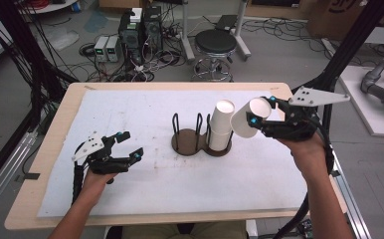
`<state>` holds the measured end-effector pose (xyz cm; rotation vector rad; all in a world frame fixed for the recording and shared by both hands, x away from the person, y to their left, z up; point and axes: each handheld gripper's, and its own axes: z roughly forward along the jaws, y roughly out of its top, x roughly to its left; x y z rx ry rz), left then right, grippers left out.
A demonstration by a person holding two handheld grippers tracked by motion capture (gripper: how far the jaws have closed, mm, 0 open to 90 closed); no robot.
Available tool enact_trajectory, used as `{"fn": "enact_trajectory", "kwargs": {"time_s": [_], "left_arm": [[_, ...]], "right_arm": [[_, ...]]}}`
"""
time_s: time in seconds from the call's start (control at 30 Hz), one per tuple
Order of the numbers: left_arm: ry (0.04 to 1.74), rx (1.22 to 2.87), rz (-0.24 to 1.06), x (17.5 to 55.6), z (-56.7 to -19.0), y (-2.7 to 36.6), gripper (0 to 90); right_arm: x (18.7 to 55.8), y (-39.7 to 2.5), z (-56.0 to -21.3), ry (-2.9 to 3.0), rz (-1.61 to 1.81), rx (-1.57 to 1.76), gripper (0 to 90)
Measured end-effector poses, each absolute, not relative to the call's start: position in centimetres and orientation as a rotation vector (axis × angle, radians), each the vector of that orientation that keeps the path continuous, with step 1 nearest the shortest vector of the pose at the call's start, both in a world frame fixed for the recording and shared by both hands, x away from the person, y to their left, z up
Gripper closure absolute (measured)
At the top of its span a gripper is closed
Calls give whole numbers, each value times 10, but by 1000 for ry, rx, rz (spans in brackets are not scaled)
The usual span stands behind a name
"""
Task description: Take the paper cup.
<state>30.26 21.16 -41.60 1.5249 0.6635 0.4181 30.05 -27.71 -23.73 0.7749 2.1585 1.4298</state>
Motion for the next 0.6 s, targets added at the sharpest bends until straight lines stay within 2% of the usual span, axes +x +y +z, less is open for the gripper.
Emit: {"fn": "enact_trajectory", "kwargs": {"time_s": [0.17,0.33,0.6], "left_arm": [[654,1516,408,302,-416,210,168],[639,1527,438,301,-414,206,168],[624,1505,416,298,-410,202,146]], "right_arm": [[293,-279,-258,2200,1439,773,341],[290,-274,-294,2247,1422,777,340],[289,-261,-315,2285,1427,747,340]]}}
